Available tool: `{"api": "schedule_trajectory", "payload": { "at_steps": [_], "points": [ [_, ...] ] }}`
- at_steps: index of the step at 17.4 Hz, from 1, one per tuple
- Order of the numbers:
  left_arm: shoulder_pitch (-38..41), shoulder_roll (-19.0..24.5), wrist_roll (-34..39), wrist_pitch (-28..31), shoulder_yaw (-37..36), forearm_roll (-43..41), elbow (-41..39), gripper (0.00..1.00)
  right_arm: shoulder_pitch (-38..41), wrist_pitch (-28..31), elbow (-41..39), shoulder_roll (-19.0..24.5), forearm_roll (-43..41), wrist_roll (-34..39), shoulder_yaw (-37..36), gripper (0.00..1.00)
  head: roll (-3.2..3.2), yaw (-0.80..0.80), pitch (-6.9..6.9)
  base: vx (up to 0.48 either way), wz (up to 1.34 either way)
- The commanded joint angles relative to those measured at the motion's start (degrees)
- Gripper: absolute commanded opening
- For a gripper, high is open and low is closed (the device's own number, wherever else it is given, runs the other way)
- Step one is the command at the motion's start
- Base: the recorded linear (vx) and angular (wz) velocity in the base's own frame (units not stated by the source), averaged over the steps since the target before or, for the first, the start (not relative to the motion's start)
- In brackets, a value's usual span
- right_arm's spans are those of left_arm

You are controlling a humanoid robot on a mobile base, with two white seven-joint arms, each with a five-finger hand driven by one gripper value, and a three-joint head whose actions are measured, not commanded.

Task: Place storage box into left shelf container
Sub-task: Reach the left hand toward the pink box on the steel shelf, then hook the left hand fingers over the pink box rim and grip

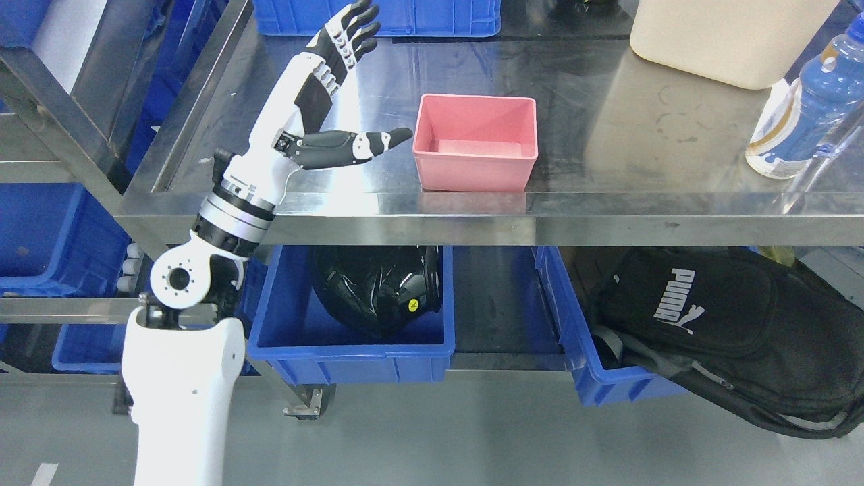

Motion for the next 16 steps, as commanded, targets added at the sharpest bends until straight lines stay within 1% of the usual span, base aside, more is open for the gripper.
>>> {"api": "schedule_trajectory", "payload": {
  "at_steps": [1, 3, 4, 5, 6, 7, 9, 11, 13, 16],
  "points": [
    [-12.62, 7.58, -8.97, 1.17, -2.43, -10.30, 5.95, 1.00, 0.52, -0.01, -1.00, -1.00, 0.09, -0.14, -0.26, 1.00, 0.00, 0.00, 0.00, 0.000, 0.00],
    [-13.95, 7.84, -11.87, 2.22, -8.94, -10.92, 6.04, 0.99, 0.52, -0.01, -1.00, -1.00, 0.09, -0.14, -0.26, 1.00, 0.00, 0.00, 0.00, 0.000, 0.00],
    [-14.21, 7.93, -12.23, 4.05, -12.19, -12.05, 6.04, 0.97, 0.52, -0.01, -1.00, -1.00, 0.09, -0.14, -0.26, 1.00, 0.00, 0.00, 0.00, 0.000, 0.00],
    [-15.35, 7.49, -12.67, 7.90, -16.84, -13.81, 6.73, 0.97, 0.52, -0.01, -1.00, -1.00, 0.09, -0.14, -0.26, 1.00, 0.00, 0.00, 0.00, 0.000, 0.00],
    [-16.05, 7.49, -14.06, 8.46, -20.54, -14.00, 8.39, 0.97, 0.52, -0.01, -1.00, -1.00, 0.09, -0.14, -0.26, 1.00, 0.00, 0.00, 0.00, 0.000, 0.00],
    [-16.41, 7.49, -15.82, 8.47, -22.40, -14.09, 9.63, 0.95, 0.52, -0.01, -1.00, -1.00, 0.09, -0.14, -0.26, 1.00, 0.00, 0.00, 0.00, 0.000, 0.00],
    [-17.20, 5.74, -17.15, 8.47, -22.95, -14.52, 12.70, 0.94, 0.52, -0.01, -1.00, -1.00, 0.09, -0.14, -0.26, 1.00, 0.00, 0.00, 0.00, 0.000, 0.00],
    [-19.31, 3.28, -17.68, 8.47, -23.12, -17.50, 16.39, 0.94, 0.52, -0.01, -1.00, -1.00, 0.09, -0.14, -0.26, 1.00, 0.00, 0.00, 0.00, 0.000, 0.00],
    [-20.10, 2.48, -21.18, 8.47, -23.21, -19.87, 19.03, 0.94, 0.52, -0.01, -1.00, -1.00, 0.09, -0.14, -0.26, 1.00, 0.00, 0.00, 0.00, 0.000, 0.00],
    [-21.59, 1.78, -22.60, 8.47, -23.04, -24.88, 21.32, 0.93, 0.52, -0.01, -1.00, -1.00, 0.09, -0.14, -0.26, 1.00, 0.00, 0.00, 0.00, 0.000, 0.00]
  ]
}}
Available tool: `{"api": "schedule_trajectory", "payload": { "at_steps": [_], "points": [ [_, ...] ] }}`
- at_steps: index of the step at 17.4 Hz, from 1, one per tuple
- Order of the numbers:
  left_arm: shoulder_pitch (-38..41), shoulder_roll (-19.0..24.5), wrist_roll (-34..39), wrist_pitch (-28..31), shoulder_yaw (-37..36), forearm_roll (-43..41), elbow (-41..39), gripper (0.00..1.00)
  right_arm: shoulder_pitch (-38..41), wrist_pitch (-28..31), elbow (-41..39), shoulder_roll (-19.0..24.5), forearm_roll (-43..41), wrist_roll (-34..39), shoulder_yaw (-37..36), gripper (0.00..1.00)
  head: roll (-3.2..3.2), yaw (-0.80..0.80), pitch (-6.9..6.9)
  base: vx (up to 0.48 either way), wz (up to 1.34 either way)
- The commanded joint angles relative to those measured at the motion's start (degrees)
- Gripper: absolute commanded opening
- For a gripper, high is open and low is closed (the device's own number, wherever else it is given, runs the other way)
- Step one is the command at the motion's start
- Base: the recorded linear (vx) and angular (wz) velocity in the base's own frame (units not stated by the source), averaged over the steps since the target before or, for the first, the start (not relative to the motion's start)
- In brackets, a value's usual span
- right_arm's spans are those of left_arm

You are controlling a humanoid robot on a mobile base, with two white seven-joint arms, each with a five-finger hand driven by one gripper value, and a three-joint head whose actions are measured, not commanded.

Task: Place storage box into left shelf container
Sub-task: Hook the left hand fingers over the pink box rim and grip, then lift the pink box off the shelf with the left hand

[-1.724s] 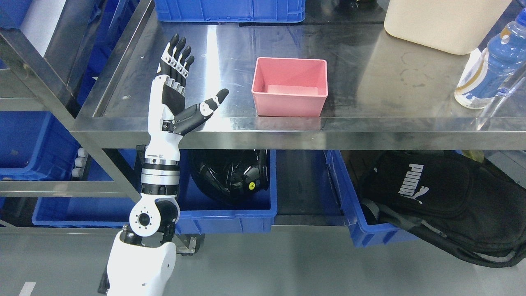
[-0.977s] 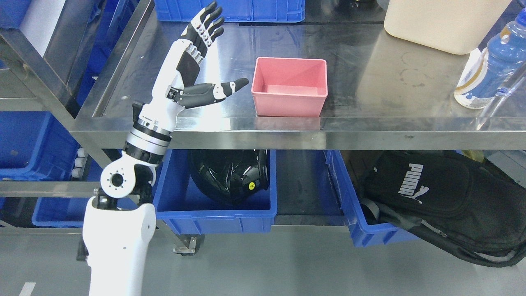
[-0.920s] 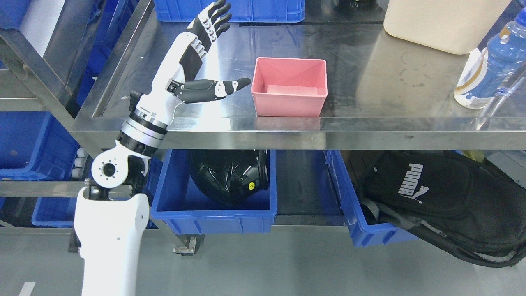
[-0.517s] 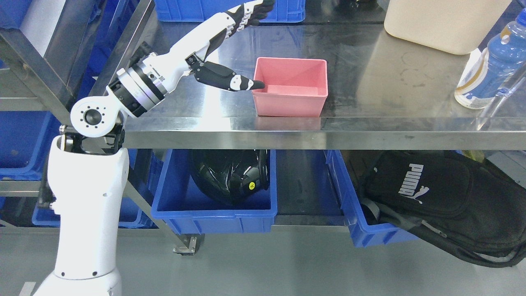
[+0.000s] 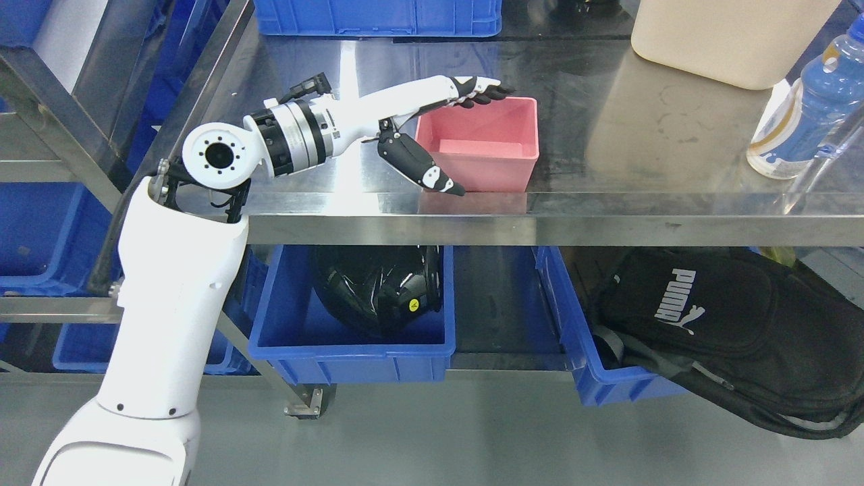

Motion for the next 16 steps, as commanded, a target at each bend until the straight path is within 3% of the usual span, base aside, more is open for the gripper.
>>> {"api": "schedule_trajectory", "payload": {
  "at_steps": [1, 10, 16],
  "points": [
    [-3.63, -2.10, -1.45, 0.24, -6.46, -6.48, 9.92, 0.91, 0.53, -0.01, -1.00, -1.00, 0.09, -0.01, -0.27, 1.00, 0.00, 0.00, 0.00, 0.000, 0.00],
    [-4.87, -5.23, -2.94, -0.28, -4.71, -6.40, 14.49, 0.58, 0.53, -0.01, -1.00, -1.00, 0.09, -0.01, -0.27, 1.00, 0.00, 0.00, 0.00, 0.000, 0.00],
    [-4.43, -5.23, -5.58, -7.21, 2.76, -6.40, 18.18, 0.00, 0.53, -0.01, -1.00, -1.00, 0.09, -0.01, -0.27, 1.00, 0.00, 0.00, 0.00, 0.000, 0.00]
  ]
}}
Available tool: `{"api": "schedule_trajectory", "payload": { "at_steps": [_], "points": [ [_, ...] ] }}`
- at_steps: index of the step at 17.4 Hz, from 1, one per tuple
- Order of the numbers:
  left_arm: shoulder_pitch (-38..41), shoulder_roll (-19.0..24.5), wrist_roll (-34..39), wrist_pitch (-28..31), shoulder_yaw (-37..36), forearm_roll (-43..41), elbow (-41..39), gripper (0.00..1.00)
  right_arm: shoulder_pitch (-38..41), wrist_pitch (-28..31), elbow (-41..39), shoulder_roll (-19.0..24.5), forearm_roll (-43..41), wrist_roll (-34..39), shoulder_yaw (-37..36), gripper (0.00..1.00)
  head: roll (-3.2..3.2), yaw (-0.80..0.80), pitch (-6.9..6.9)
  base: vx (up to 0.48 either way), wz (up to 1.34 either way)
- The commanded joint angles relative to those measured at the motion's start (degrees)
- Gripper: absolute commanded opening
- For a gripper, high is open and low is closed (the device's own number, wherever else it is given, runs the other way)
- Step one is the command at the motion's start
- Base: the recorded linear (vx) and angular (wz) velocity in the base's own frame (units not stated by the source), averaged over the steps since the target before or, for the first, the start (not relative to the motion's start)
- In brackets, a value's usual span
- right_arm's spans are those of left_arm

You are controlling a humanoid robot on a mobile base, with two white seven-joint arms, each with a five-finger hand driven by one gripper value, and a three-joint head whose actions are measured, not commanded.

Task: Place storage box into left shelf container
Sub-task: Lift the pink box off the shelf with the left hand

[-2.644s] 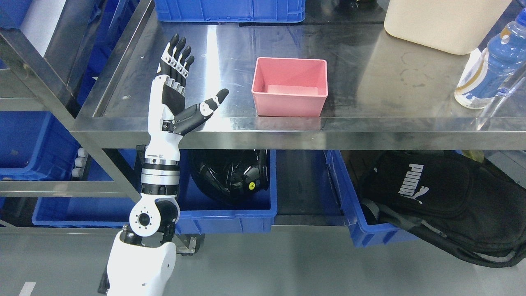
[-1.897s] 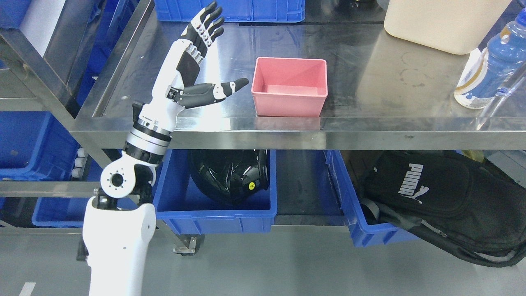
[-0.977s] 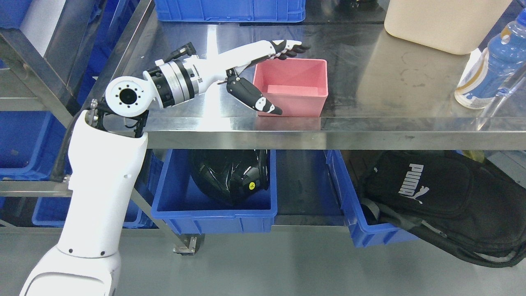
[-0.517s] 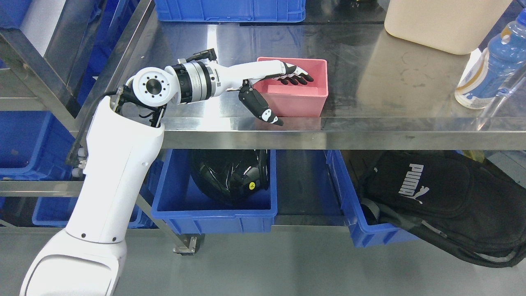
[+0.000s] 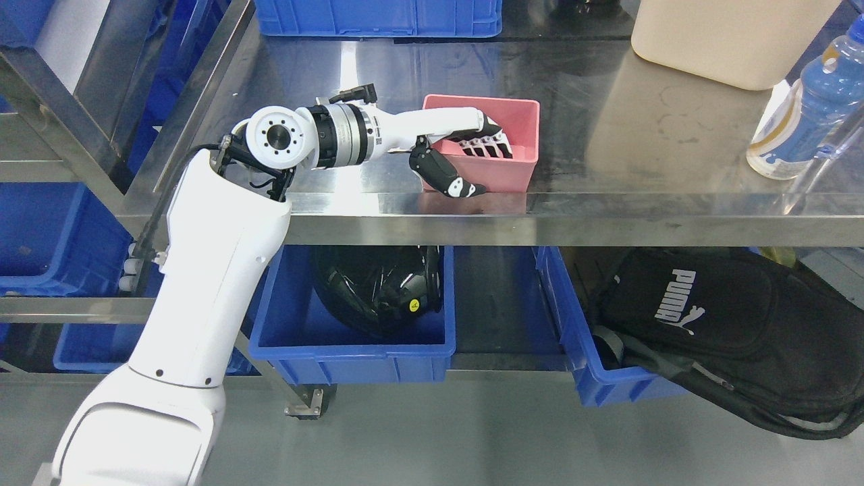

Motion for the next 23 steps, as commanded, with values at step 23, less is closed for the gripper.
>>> {"api": "schedule_trajectory", "payload": {
  "at_steps": [23],
  "points": [
    [24.36, -1.16, 27.00, -10.44, 11.52, 52.19, -20.85, 0.02, 0.53, -0.01, -1.00, -1.00, 0.09, -0.02, -0.26, 1.00, 0.00, 0.00, 0.00, 0.001, 0.01]
  ]
}}
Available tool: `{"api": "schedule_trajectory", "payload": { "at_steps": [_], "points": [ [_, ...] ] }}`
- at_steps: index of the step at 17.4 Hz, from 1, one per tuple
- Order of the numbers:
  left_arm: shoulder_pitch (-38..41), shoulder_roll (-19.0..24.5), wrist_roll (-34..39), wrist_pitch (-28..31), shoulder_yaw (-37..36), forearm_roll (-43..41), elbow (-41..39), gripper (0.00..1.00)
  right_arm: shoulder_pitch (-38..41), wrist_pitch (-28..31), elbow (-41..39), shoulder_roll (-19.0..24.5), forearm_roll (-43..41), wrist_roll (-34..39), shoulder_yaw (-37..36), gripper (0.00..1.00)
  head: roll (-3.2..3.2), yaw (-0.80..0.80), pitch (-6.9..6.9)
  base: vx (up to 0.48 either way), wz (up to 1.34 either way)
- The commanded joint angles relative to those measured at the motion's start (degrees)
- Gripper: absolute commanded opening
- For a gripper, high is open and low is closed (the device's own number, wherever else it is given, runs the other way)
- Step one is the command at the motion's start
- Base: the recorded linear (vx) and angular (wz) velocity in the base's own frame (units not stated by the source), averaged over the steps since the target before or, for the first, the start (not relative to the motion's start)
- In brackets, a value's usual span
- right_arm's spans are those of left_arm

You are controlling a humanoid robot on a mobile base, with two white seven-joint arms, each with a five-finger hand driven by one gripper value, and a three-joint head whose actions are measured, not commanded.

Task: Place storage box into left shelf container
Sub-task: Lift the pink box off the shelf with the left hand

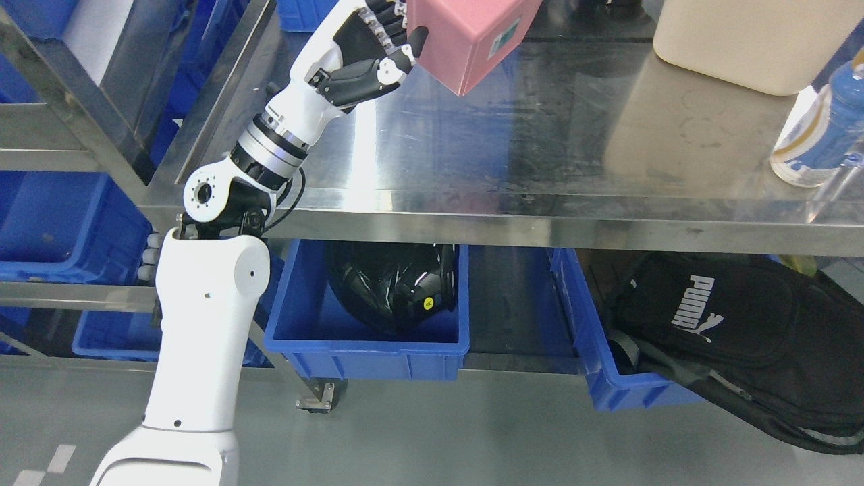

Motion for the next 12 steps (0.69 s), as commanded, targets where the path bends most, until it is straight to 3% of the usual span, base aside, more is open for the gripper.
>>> {"api": "schedule_trajectory", "payload": {
  "at_steps": [1, 6, 12],
  "points": [
    [14.11, 0.77, 7.41, -2.26, -3.79, 4.32, -20.10, 0.02, 0.52, -0.01, -1.00, -1.00, 0.09, -0.01, -0.26, 1.00, 0.00, 0.00, 0.00, -0.021, 0.27],
    [21.41, 0.77, 11.91, -5.78, -11.00, 3.97, -22.84, 0.02, 0.52, -0.01, -1.00, -1.00, 0.09, -0.01, -0.26, 1.00, 0.00, 0.00, 0.00, -0.028, 0.70],
    [25.20, 0.77, 11.91, -7.71, -10.84, 3.71, -23.19, 0.02, 0.52, -0.01, -1.00, -1.00, 0.09, -0.01, -0.26, 1.00, 0.00, 0.00, 0.00, 0.051, 1.11]
  ]
}}
